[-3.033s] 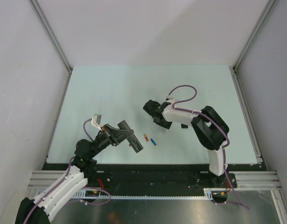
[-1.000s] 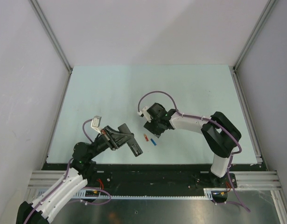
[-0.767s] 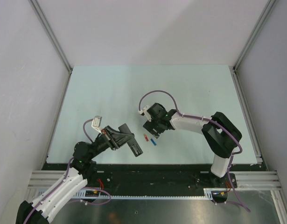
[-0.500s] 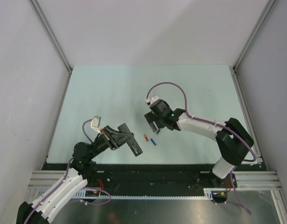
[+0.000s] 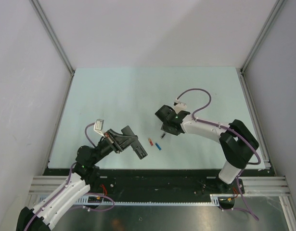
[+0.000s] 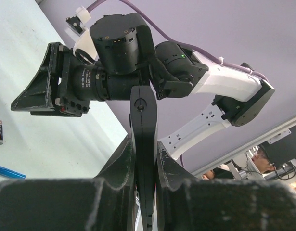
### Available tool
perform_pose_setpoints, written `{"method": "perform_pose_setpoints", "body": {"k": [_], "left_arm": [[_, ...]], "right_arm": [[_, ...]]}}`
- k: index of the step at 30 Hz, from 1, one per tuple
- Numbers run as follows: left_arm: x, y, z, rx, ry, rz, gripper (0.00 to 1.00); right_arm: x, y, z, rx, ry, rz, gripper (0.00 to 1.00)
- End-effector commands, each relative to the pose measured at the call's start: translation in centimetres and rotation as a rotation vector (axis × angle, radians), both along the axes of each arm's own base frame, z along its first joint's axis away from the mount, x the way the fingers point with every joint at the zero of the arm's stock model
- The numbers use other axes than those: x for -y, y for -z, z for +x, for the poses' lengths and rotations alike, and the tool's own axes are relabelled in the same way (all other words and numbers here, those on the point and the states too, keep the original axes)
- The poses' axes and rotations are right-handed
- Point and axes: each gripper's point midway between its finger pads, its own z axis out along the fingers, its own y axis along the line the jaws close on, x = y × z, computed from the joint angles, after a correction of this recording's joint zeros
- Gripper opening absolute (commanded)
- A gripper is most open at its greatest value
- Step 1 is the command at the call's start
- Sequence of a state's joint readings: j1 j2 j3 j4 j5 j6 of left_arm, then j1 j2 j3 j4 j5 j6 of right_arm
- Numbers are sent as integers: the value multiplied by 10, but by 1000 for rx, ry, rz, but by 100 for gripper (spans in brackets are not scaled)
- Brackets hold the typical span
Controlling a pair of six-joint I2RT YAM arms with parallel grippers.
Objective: Load the batteries into the remote control
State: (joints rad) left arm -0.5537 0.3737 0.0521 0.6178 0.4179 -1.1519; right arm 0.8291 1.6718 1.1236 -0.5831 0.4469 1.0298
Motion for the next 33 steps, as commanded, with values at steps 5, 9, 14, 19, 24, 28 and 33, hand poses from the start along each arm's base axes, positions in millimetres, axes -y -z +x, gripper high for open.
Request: {"method": "perform_pose_setpoints", "body": {"k": [5, 9, 14, 19, 24, 28, 33], "left_arm": [[0, 66, 4, -132, -16, 80, 0], [0, 69, 4, -135, -19, 82, 0], [-1, 72, 4, -142, -22, 86, 0], [-1, 72, 4, -144, -24, 89, 0], [-1, 74, 4, -148, -23, 93, 0], [-1, 76, 4, -153, -21, 94, 0], [-1, 80, 3, -163, -21, 99, 0]], "right_arm": [[-15, 21, 13, -33, 119, 32, 45], [-15, 27, 15, -39, 116, 25, 44], [-18, 28, 20, -41, 110, 28, 43], [-24, 32, 19, -58, 106, 41, 41], [-25, 36, 14, -77, 112, 40, 41], [-20, 35, 12, -78, 134, 27, 43], [-24, 40, 6, -108, 137, 39, 43]]}}
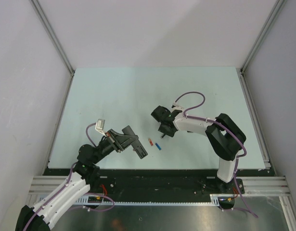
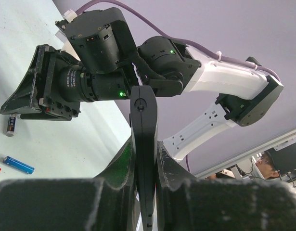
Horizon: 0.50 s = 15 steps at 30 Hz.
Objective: Load the batteries into the remote control
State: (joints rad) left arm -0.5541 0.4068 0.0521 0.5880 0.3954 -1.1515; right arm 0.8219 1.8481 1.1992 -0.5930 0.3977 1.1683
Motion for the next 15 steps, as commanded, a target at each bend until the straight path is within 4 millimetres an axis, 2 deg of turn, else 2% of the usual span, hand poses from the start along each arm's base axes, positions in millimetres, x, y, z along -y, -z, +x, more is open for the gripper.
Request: {"method": "perform_pose_setpoints", "body": {"k": [1, 15], "left_arm": [[-2, 66, -5, -106, 3, 69, 0], [-2, 67, -7, -108, 10, 64, 0]], "right_arm": [[-8, -3, 0, -3, 29, 19, 43], [-11, 3, -5, -23, 50, 25, 36]]}}
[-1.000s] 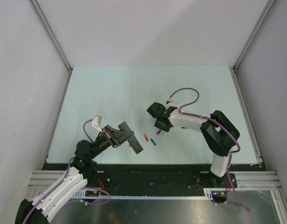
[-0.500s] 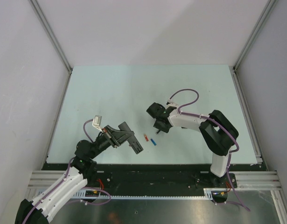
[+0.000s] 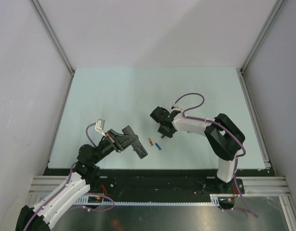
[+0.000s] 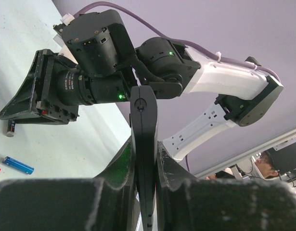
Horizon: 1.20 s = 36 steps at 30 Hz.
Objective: Load the batteries into the remote control
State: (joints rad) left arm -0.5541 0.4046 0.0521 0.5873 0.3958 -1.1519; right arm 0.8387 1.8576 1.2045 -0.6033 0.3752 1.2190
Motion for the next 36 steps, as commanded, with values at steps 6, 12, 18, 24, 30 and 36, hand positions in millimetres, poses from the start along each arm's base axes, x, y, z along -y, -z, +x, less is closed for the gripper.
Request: {"method": "perform_pose_setpoints", "body": {"k": [6, 12, 18, 24, 30, 36], "left_arm": [[-2, 66, -7, -107, 13, 62, 0], [-2, 66, -6, -108, 7, 61, 0], [-2, 67, -6, -112, 7, 63, 0], [-2, 66, -6, -107, 7, 67, 0], [-1, 66, -6, -109, 9, 69, 0], [-1, 63, -4, -104, 7, 70, 0]], "right_arm": [[3, 7, 2, -14, 23, -33, 33], [10, 12, 3, -24, 17, -58, 39], [13, 11, 5, -23, 24, -62, 35], [14, 16, 5, -36, 28, -63, 28], [13, 19, 4, -46, 13, -66, 10], [15, 0, 6, 22, -54, -113, 0]]}}
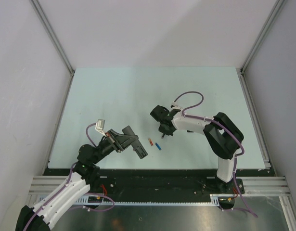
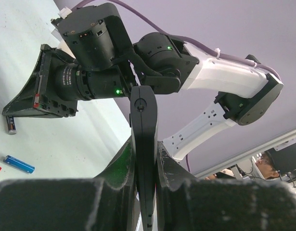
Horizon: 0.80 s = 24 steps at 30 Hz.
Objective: Load the batteries into the remote control
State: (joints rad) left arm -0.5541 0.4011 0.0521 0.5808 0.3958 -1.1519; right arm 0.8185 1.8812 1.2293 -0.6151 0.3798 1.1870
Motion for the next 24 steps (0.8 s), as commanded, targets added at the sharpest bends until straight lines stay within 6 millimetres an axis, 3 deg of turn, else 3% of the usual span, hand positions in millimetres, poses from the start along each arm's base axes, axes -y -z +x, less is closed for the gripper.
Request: {"method": "perform_pose_setpoints", "body": {"k": [1, 3, 4, 10, 11, 15, 17, 18, 20, 24], "left_arm": [[-1, 61, -4, -102, 7, 69, 0], [0, 59, -3, -103, 9, 73, 0], [1, 58, -2, -103, 7, 75, 0], [4, 50, 8, -110, -7, 97, 0], [5, 36, 12, -86, -17, 84, 0], [8, 19, 25, -71, -49, 88, 0], [13, 22, 32, -89, -47, 114, 0], [15, 13, 34, -73, -42, 109, 0], [23, 14, 39, -83, -18, 125, 0], [38, 2, 44, -68, 39, 104, 0]], "right_arm": [[15, -20, 3, 90, -54, -102, 0], [14, -46, 2, 175, -140, -127, 0], [17, -73, 4, 254, -148, -116, 0], [26, -165, -10, 495, -360, -120, 0], [33, -183, -18, 546, -375, -87, 0], [40, -222, -35, 691, -443, 1, 0], [44, -243, -47, 772, -494, 55, 0], [43, -242, -51, 797, -506, 82, 0], [42, -247, -57, 831, -551, 101, 0], [23, -257, -79, 895, -736, 200, 0]]}}
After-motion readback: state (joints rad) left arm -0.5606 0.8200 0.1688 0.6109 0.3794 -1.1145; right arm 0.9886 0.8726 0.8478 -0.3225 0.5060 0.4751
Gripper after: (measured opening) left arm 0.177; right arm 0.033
